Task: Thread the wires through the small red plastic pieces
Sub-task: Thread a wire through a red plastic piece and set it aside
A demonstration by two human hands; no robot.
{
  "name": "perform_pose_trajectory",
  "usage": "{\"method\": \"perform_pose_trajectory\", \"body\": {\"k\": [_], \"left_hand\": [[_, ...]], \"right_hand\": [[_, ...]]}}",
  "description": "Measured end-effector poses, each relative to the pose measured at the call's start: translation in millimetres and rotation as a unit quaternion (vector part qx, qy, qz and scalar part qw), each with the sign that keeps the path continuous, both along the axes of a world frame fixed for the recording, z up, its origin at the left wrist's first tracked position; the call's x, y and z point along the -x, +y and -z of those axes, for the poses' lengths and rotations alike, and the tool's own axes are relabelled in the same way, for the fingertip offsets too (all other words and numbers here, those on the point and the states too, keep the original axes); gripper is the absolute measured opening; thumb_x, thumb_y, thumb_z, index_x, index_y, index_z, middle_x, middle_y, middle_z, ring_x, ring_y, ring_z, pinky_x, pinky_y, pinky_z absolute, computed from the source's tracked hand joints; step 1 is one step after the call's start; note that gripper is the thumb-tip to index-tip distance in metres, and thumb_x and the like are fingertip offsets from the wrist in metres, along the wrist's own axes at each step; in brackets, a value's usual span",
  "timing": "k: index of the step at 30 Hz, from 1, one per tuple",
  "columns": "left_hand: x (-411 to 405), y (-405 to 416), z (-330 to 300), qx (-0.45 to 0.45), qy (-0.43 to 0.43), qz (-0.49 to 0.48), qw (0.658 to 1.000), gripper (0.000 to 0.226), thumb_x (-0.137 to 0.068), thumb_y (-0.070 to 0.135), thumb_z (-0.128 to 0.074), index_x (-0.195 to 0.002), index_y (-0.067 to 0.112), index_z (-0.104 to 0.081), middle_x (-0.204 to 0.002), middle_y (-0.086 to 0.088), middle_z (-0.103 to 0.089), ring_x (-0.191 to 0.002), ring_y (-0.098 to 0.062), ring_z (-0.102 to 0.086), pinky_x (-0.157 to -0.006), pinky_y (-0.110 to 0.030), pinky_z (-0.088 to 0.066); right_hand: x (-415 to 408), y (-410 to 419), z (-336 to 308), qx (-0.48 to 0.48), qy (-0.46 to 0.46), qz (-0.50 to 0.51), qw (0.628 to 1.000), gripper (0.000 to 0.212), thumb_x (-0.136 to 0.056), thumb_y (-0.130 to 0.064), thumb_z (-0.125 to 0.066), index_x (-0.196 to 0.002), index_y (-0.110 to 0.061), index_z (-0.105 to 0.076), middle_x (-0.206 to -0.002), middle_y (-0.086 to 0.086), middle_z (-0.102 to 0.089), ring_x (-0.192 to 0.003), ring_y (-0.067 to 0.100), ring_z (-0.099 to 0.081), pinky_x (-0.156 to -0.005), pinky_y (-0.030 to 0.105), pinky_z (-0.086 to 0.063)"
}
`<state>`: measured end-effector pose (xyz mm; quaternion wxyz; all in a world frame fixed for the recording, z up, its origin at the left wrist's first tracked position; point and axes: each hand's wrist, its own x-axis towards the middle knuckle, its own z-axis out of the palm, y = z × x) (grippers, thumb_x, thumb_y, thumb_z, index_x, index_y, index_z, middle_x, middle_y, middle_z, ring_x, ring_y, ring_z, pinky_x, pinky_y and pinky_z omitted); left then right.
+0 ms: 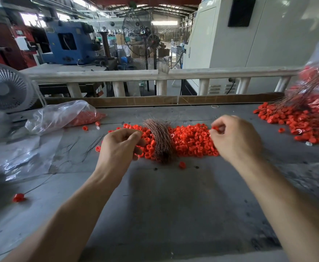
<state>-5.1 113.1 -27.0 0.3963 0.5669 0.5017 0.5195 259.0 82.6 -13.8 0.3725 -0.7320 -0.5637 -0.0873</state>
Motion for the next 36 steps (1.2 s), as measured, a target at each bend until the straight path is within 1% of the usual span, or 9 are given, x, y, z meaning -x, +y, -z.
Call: {"method": "perform_pose_trajectory", "body": {"k": [4, 9, 14, 17, 21, 23, 27, 32, 36], "left_hand": [[-1, 1, 5, -0.037, 0.096, 0.000, 0.995, 0.017, -0.094, 0.016, -0.069, -0.080, 0.025, -0.075, -0.072, 0.005, -0.074, -0.057, -0.003, -0.061, -0.054, -0.021, -0.047], [-3, 0, 8, -0.056, 0.215, -0.012, 0.975, 0.019, -0.088, 0.025, -0.075, -0.075, 0.038, -0.072, -0.071, 0.021, -0.070, -0.065, 0.004, -0.063, -0.064, -0.023, -0.048], [-4, 0, 12, -0.063, 0.262, 0.001, 0.963, 0.009, -0.085, 0.031, -0.080, -0.080, 0.034, -0.074, -0.077, 0.021, -0.069, -0.074, 0.008, -0.061, -0.061, -0.019, -0.042], [-4, 1, 14, -0.059, 0.280, 0.010, 0.958, 0.010, -0.082, 0.035, -0.083, -0.084, 0.032, -0.074, -0.078, 0.019, -0.069, -0.072, 0.007, -0.061, -0.059, -0.017, -0.041], [-5, 1, 15, -0.055, 0.305, 0.019, 0.951, 0.012, -0.081, 0.034, -0.084, -0.085, 0.034, -0.073, -0.077, 0.016, -0.068, -0.067, 0.001, -0.060, -0.056, -0.015, -0.038], [-6, 0, 16, -0.056, 0.312, 0.025, 0.948, 0.011, -0.081, 0.033, -0.083, -0.087, 0.034, -0.074, -0.076, 0.016, -0.068, -0.063, 0.001, -0.058, -0.054, -0.013, -0.036], [-7, -1, 15, -0.069, 0.301, 0.024, 0.951, 0.013, -0.079, 0.037, -0.085, -0.086, 0.032, -0.075, -0.076, 0.014, -0.068, -0.061, 0.000, -0.058, -0.054, -0.015, -0.038], [-11, -4, 14, -0.099, 0.293, 0.028, 0.951, 0.021, -0.077, 0.035, -0.087, -0.092, 0.035, -0.072, -0.077, 0.016, -0.066, -0.069, 0.004, -0.058, -0.057, -0.009, -0.039], [-14, -8, 10, -0.142, 0.326, 0.052, 0.933, 0.021, -0.081, 0.030, -0.083, -0.097, 0.037, -0.072, -0.088, 0.018, -0.064, -0.081, 0.008, -0.057, -0.065, -0.009, -0.039]], "right_hand": [[-31, -4, -8, 0.102, 0.030, 0.121, 0.987, 0.010, -0.083, -0.027, -0.067, -0.089, -0.024, -0.075, -0.088, 0.005, -0.076, -0.094, 0.031, -0.069, -0.079, 0.035, -0.053], [-45, -5, -12, 0.201, 0.059, 0.159, 0.965, 0.010, -0.077, -0.025, -0.070, -0.084, -0.023, -0.077, -0.094, 0.008, -0.075, -0.094, 0.033, -0.067, -0.073, 0.032, -0.046], [-48, -5, -14, 0.231, 0.035, 0.169, 0.958, 0.004, -0.073, -0.022, -0.072, -0.074, -0.019, -0.075, -0.085, 0.008, -0.072, -0.087, 0.033, -0.066, -0.071, 0.032, -0.046], [-44, -6, -12, 0.182, -0.024, 0.169, 0.968, 0.010, -0.078, -0.026, -0.072, -0.084, -0.019, -0.075, -0.091, 0.009, -0.073, -0.092, 0.035, -0.066, -0.075, 0.035, -0.046], [-24, -4, -7, 0.089, 0.017, 0.061, 0.994, 0.018, -0.086, -0.032, -0.074, -0.101, -0.022, -0.076, -0.100, 0.001, -0.077, -0.097, 0.030, -0.070, -0.085, 0.038, -0.056], [-7, -4, -4, 0.082, 0.054, -0.038, 0.994, 0.009, -0.086, -0.029, -0.076, -0.095, -0.026, -0.077, -0.092, -0.008, -0.077, -0.088, 0.018, -0.072, -0.083, 0.033, -0.056], [27, -5, 7, 0.108, 0.033, -0.189, 0.975, 0.006, -0.086, -0.031, -0.080, -0.091, -0.029, -0.078, -0.086, -0.016, -0.073, -0.081, 0.003, -0.065, -0.080, 0.027, -0.053], [53, -3, 15, 0.079, -0.008, -0.240, 0.967, 0.013, -0.087, -0.030, -0.077, -0.099, -0.027, -0.076, -0.086, -0.016, -0.060, -0.080, 0.006, -0.054, -0.076, 0.028, -0.046], [64, -5, 15, 0.071, -0.030, -0.257, 0.963, 0.015, -0.090, -0.028, -0.074, -0.105, -0.026, -0.074, -0.101, -0.011, -0.066, -0.097, 0.015, -0.062, -0.084, 0.037, -0.051]]}}
